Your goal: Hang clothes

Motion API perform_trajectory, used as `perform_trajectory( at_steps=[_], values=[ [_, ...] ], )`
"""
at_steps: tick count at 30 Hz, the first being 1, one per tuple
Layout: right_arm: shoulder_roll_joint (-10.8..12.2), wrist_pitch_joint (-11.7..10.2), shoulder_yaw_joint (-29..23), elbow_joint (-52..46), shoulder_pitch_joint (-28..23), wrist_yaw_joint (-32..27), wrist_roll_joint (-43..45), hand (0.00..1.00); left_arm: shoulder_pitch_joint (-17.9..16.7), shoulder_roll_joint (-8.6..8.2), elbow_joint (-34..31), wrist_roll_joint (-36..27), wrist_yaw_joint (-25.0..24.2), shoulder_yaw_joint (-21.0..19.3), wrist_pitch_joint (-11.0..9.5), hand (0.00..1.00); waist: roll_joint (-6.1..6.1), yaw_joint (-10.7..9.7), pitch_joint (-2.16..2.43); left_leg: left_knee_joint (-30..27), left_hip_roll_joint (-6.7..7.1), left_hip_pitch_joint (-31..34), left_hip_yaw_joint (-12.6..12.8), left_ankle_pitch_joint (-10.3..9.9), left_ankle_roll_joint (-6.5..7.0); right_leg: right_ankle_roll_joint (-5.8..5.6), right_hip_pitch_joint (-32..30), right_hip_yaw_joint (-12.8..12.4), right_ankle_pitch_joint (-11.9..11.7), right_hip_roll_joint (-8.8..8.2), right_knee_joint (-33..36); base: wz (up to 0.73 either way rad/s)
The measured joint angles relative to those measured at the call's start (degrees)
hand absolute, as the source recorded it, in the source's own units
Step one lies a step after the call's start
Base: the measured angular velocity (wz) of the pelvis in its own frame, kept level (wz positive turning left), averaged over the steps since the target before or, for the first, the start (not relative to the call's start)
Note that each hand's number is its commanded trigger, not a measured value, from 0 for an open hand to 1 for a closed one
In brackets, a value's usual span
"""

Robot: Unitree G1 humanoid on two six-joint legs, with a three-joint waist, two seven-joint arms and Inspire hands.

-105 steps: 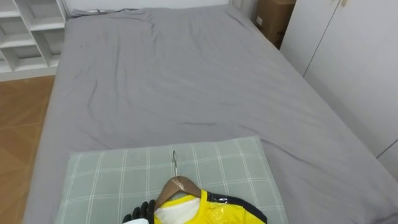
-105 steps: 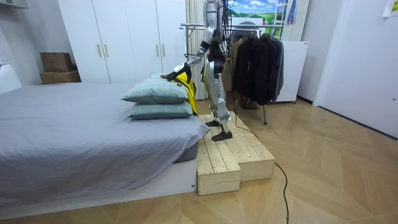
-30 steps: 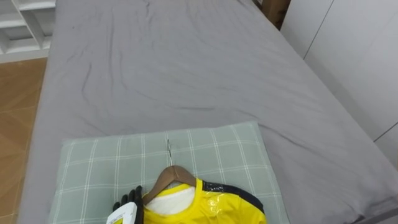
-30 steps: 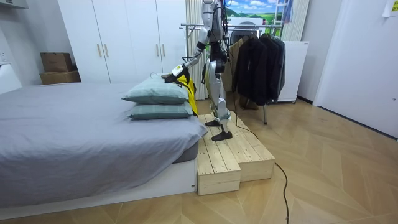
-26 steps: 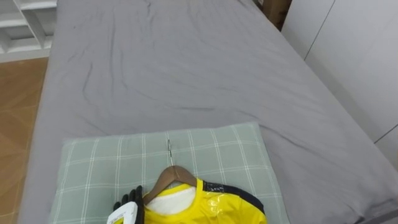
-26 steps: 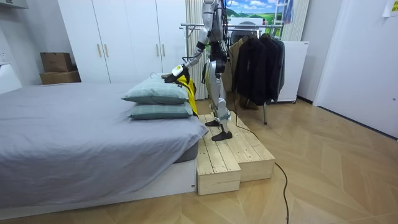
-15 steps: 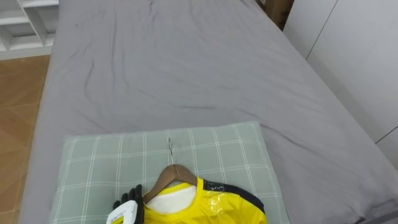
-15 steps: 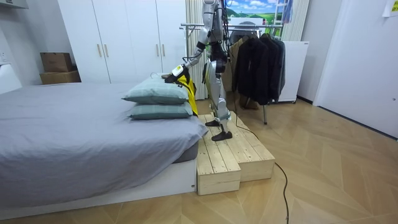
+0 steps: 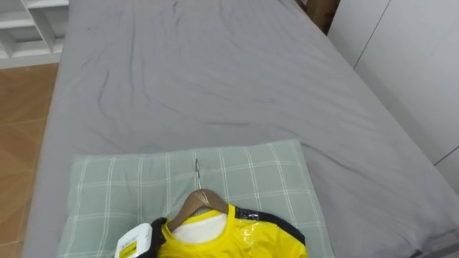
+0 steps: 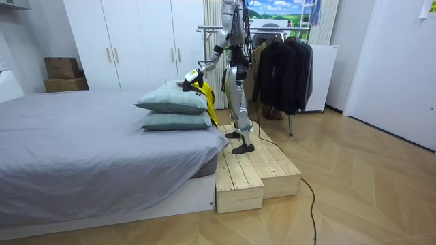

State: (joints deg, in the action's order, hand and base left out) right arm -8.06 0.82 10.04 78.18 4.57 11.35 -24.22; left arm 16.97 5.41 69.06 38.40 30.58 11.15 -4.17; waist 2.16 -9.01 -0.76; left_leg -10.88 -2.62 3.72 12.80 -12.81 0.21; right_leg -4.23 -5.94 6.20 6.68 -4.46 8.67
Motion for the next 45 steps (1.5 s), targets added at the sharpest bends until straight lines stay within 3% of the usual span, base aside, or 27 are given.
perform_trajectory(
  at_steps=[19, 23, 25, 29, 31, 32, 33, 34, 35, 36, 39, 42, 45],
  values=[
    [0.0, 0.0, 0.0, 0.0, 0.0, -0.2, 0.0, 0.0, 0.7, 0.33, 0.2, 0.5, 0.2, -0.9, 1.1, 1.0, -0.1, 0.1, -0.14, 0.2, -0.12, -0.4, -0.8, 0.0, 0.0, 0.0, -0.1, 0.0, 0.0, 0.25, 0.0, -0.01],
    [0.0, 0.0, 0.0, 0.0, 0.0, -0.4, 0.1, 0.0, 0.3, 0.48, 0.2, 0.5, 0.0, -1.0, 1.1, 1.0, -0.16, 0.3, -0.13, 0.2, -0.2, -0.6, -2.7, 0.0, -0.01, 0.0, -0.1, 0.0, 0.0, 0.52, 0.3, -0.03],
    [0.0, -0.1, 0.0, 0.0, 0.0, -0.6, 0.0, 0.0, -0.3, 0.64, 0.0, 0.5, 0.1, -1.3, 0.5, 1.0, -0.24, 0.6, -0.14, 0.2, -0.2, -0.7, -4.9, 0.1, -0.21, 0.15, -0.1, 0.0, 0.1, 0.69, 0.7, 0.0],
    [0.0, -0.3, 0.0, -0.1, 0.0, -0.7, 0.2, 0.0, -1.1, 0.56, 0.0, 0.5, 0.0, -1.3, 0.0, 1.0, -0.42, 1.2, -0.09, 0.2, -0.38, -1.5, -6.1, 0.1, -0.24, 0.82, -0.1, 0.5, 0.5, 0.84, 2.5, 0.0],
    [0.0, -0.7, 0.0, -0.1, 0.0, -0.8, 0.3, 0.0, -1.4, 0.42, 0.0, 0.5, 0.0, -1.0, -0.1, 1.0, -0.66, 1.2, -0.17, 0.2, -0.64, -2.0, -8.6, 0.3, -0.5, 1.82, -1.4, 1.5, 1.1, 0.95, 6.1, -0.06],
    [0.0, -0.9, 0.0, -0.3, 0.1, -1.1, 0.3, 0.0, -1.8, 0.12, 0.1, 0.5, 0.0, -0.7, -0.1, 1.0, -1.83, 1.5, -0.82, 0.7, -2.17, -3.1, -13.0, 0.5, -0.71, 4.54, -5.0, 1.7, 3.4, 2.4, 11.1, -0.41],
    [0.5, -1.3, 0.1, -0.7, 1.1, -1.5, 0.8, 0.0, -2.1, 0.98, 0.3, 0.5, 0.0, -1.7, -0.2, 1.0, -1.95, 1.5, -0.83, 0.0, -3.34, -2.6, -14.3, 0.5, -0.78, 7.28, -7.1, -1.5, 2.5, 6.94, 4.1, -0.49],
    [1.2, -1.7, 0.5, -1.5, 1.7, -2.1, 1.9, 0.0, -2.1, 2.07, 0.4, 0.5, 0.1, -3.1, -0.3, 1.0, -0.38, 1.4, -0.6, -1.7, -2.8, -1.7, -14.1, 0.0, -1.77, 8.73, -8.3, -1.3, -6.1, 8.49, -3.7, -0.25],
    [1.1, -1.9, 0.7, -1.6, 1.4, -2.3, 2.0, 0.0, -2.3, 2.68, 0.7, 0.6, 0.1, -3.2, -0.6, 1.0, 0.29, 1.0, -0.93, -2.2, -1.99, -2.0, -13.8, -0.7, -2.75, 9.59, -8.8, 0.8, -9.6, 7.69, -3.1, 0.1],
    [0.4, -2.4, 0.5, -0.8, 1.0, -3.0, 2.0, 0.0, -2.9, 1.85, 1.1, 0.5, 0.4, -3.3, -1.1, 1.0, -1.68, 0.6, -0.71, -1.9, -2.65, -2.4, -12.4, -1.9, -3.56, 9.49, -8.9, 2.1, -9.4, 8.02, -1.0, 0.4],
    [0.8, -2.9, 0.4, -0.4, 1.5, -3.0, 1.9, 0.0, -3.0, 2.08, 0.1, 0.5, 0.4, -2.9, -1.8, 1.0, -1.48, 0.0, -0.91, 2.5, -2.13, -1.8, -8.5, 0.7, -2.01, 8.83, -7.9, 1.7, -8.5, 7.36, -0.9, 0.38],
    [0.9, -3.3, 0.2, -0.2, 2.7, -2.9, 1.4, 0.0, -3.1, 1.94, -2.1, 0.6, 0.7, -2.6, -1.6, 1.0, -1.08, 0.0, -0.81, 1.9, -1.11, -0.9, -8.2, 0.8, -1.75, 8.45, -7.9, 1.8, -8.2, 6.94, -1.5, 0.15],
    [1.0, -3.1, 0.2, 0.0, 2.4, -3.0, 0.8, 0.0, -3.5, 1.85, -5.0, 0.6, 1.3, -1.8, -1.1, 1.0, -1.69, -0.1, -0.67, 1.8, -0.64, -1.0, -8.4, 0.7, -1.33, 7.53, -7.1, 1.8, -8.0, 6.53, -1.8, 0.13]
  ],
)
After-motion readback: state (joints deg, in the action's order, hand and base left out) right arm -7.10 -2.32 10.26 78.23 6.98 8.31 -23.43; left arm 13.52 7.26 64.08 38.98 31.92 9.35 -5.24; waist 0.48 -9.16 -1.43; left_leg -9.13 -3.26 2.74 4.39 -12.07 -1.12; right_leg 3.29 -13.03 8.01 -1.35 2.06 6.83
